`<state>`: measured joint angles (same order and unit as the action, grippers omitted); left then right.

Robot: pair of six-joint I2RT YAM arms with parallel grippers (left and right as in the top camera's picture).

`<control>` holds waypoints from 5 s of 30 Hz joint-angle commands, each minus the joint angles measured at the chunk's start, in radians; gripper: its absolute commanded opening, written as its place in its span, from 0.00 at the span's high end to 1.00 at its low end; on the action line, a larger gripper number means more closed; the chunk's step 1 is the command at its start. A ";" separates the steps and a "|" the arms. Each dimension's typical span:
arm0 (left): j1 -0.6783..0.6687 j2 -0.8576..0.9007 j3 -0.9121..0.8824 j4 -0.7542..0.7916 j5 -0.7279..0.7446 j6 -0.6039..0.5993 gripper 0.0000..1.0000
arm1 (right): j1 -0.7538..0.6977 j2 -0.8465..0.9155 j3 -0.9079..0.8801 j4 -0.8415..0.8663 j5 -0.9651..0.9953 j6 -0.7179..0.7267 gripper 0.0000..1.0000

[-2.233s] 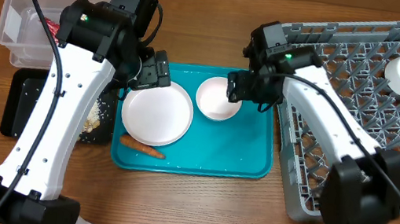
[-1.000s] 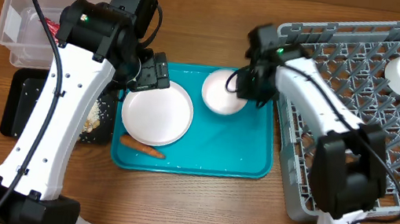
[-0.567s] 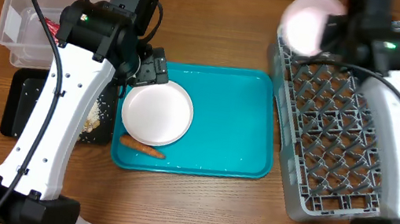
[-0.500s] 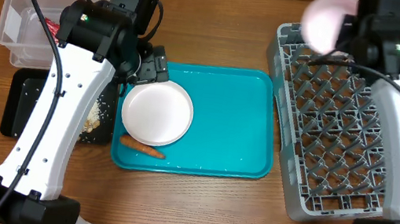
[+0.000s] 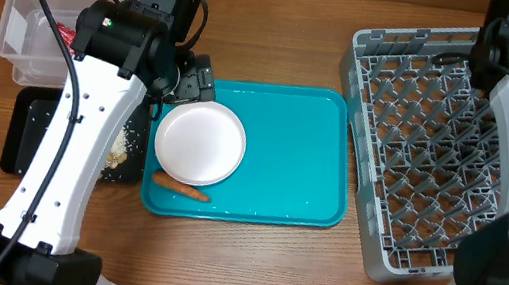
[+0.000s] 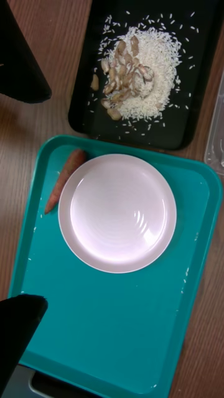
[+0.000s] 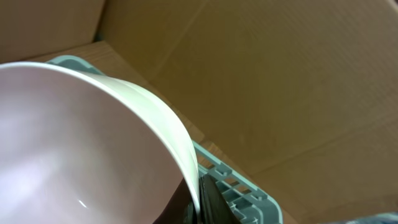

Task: Sort waste into correct bins and load items into the dishwasher
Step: 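Lift the pink bowl and place it in the dish rack, then move the right gripper back to the white plate on the tray, then grasp the white plate edge with the right gripper and lift it, then set the white plate upright in the dish rack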

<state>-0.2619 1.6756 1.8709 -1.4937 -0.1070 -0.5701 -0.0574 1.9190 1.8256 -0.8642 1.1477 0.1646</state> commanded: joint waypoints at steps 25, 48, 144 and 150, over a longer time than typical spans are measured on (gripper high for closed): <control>0.000 -0.018 0.014 -0.002 0.029 0.017 0.00 | 0.089 0.270 -0.007 -0.126 0.030 0.219 0.96; 0.000 -0.018 0.014 0.003 0.018 0.022 0.01 | 0.266 0.128 0.013 -0.338 -0.340 0.358 0.19; 0.471 -0.018 0.014 0.026 0.007 -0.002 0.00 | 0.345 0.006 -0.202 -0.362 0.037 0.529 0.96; 0.471 -0.018 0.014 0.025 0.007 -0.002 0.00 | 0.435 0.005 -0.202 -0.362 -0.050 0.546 0.96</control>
<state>0.2085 1.6756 1.8709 -1.4696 -0.1078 -0.5705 0.3279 1.9255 1.6260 -1.2316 1.1606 0.6647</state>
